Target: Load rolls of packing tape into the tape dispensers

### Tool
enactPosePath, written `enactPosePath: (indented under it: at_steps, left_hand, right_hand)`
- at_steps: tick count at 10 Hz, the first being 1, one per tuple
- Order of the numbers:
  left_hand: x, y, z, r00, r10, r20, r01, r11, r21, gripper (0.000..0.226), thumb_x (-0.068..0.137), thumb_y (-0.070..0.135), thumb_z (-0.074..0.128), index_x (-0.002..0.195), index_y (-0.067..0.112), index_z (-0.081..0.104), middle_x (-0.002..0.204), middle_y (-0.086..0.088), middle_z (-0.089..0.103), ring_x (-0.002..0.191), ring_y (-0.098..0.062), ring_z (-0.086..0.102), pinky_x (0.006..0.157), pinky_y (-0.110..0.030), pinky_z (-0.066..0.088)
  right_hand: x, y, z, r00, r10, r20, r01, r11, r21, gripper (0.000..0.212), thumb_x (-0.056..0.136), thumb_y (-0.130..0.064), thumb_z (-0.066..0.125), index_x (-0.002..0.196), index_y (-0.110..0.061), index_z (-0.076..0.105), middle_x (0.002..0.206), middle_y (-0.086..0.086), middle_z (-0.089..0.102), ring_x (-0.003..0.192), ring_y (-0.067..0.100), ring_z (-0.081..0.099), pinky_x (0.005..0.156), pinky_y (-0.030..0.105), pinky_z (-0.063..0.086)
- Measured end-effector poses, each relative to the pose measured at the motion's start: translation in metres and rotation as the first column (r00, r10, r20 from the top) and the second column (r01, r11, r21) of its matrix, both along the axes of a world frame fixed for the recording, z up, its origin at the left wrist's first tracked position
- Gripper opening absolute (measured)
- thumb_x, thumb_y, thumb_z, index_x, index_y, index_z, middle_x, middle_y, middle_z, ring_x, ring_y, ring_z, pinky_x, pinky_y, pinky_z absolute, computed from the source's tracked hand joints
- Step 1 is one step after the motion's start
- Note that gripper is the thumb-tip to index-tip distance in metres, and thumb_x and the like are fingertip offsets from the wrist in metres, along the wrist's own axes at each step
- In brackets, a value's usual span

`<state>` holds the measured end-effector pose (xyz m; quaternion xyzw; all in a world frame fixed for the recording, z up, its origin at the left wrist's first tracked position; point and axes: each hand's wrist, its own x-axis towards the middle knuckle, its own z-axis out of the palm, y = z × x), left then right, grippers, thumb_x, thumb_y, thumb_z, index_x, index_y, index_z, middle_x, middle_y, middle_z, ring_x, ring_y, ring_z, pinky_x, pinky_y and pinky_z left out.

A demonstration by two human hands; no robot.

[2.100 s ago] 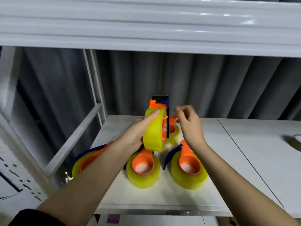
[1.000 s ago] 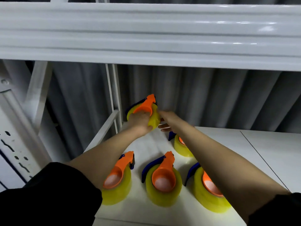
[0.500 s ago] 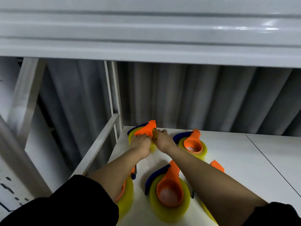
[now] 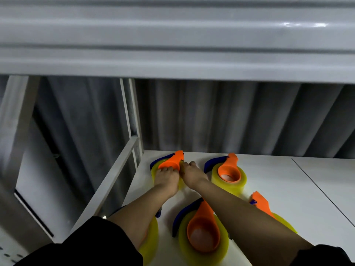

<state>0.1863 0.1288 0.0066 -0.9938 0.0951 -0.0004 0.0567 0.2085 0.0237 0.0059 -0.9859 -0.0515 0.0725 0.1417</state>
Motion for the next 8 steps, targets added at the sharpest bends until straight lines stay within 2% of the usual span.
enactPosePath:
  at_steps: [2, 4, 5, 6, 7, 8]
  left_hand:
    - [-0.004, -0.004, -0.007, 0.999, 0.052, 0.006, -0.052, 0.999, -0.014, 0.059, 0.088, 0.022, 0.062, 0.14, 0.012, 0.037, 0.143, -0.01, 0.043, 0.133, -0.027, 0.039, 0.113, -0.038, 0.029]
    - [-0.003, 0.001, -0.003, 0.995, 0.018, -0.098, -0.024, 0.998, -0.053, 0.072, 0.091, 0.034, 0.057, 0.149, 0.012, 0.021, 0.153, -0.01, 0.029, 0.141, -0.028, 0.028, 0.118, -0.04, 0.018]
    - [-0.006, 0.003, 0.008, 0.998, -0.003, -0.07, -0.004, 0.995, -0.095, 0.066, 0.092, 0.04, 0.052, 0.145, 0.011, 0.028, 0.149, -0.011, 0.035, 0.137, -0.028, 0.033, 0.115, -0.039, 0.025]
    - [-0.012, 0.003, 0.027, 1.0, -0.02, 0.021, 0.021, 0.998, -0.066, 0.048, 0.094, 0.038, 0.046, 0.133, 0.01, 0.044, 0.136, -0.012, 0.048, 0.124, -0.029, 0.046, 0.1, -0.037, 0.036]
    - [-0.015, -0.003, 0.045, 0.992, -0.028, 0.122, 0.026, 1.0, 0.017, 0.038, 0.096, 0.03, 0.04, 0.127, 0.008, 0.047, 0.128, -0.013, 0.054, 0.115, -0.031, 0.052, 0.091, -0.038, 0.039]
    - [-0.02, -0.014, 0.056, 0.992, -0.011, 0.124, 0.008, 1.0, 0.028, 0.037, 0.093, 0.02, 0.044, 0.129, 0.009, 0.043, 0.124, -0.01, 0.059, 0.11, -0.03, 0.057, 0.086, -0.035, 0.038]
  right_hand:
    - [-0.007, 0.0, -0.001, 0.999, 0.048, -0.018, -0.049, 0.999, -0.024, 0.042, 0.102, -0.02, 0.032, 0.144, -0.013, 0.031, 0.134, 0.015, 0.039, 0.11, 0.033, 0.056, 0.09, 0.04, 0.048]
    - [-0.016, -0.005, 0.01, 0.997, 0.054, -0.057, -0.056, 0.998, -0.03, 0.046, 0.103, -0.025, 0.036, 0.146, -0.014, 0.027, 0.136, 0.013, 0.043, 0.116, 0.031, 0.054, 0.086, 0.037, 0.046]
    - [-0.023, -0.01, 0.016, 1.0, 0.006, -0.019, -0.008, 0.998, -0.07, 0.044, 0.101, -0.026, 0.039, 0.143, -0.012, 0.033, 0.138, 0.014, 0.042, 0.116, 0.035, 0.055, 0.092, 0.043, 0.046]
    - [-0.033, -0.019, 0.026, 0.999, -0.033, 0.003, 0.033, 0.99, -0.135, 0.042, 0.1, -0.029, 0.04, 0.138, -0.011, 0.04, 0.137, 0.015, 0.044, 0.116, 0.034, 0.054, 0.093, 0.04, 0.046]
    - [-0.046, -0.032, 0.042, 0.993, -0.047, 0.107, 0.07, 0.974, -0.216, 0.038, 0.1, -0.03, 0.042, 0.132, -0.01, 0.046, 0.129, 0.013, 0.053, 0.114, 0.03, 0.056, 0.08, 0.035, 0.046]
    - [-0.059, -0.045, 0.055, 0.984, -0.07, 0.166, 0.109, 0.966, -0.236, 0.031, 0.099, -0.029, 0.042, 0.122, -0.01, 0.051, 0.113, 0.011, 0.063, 0.101, 0.028, 0.061, 0.066, 0.032, 0.042]
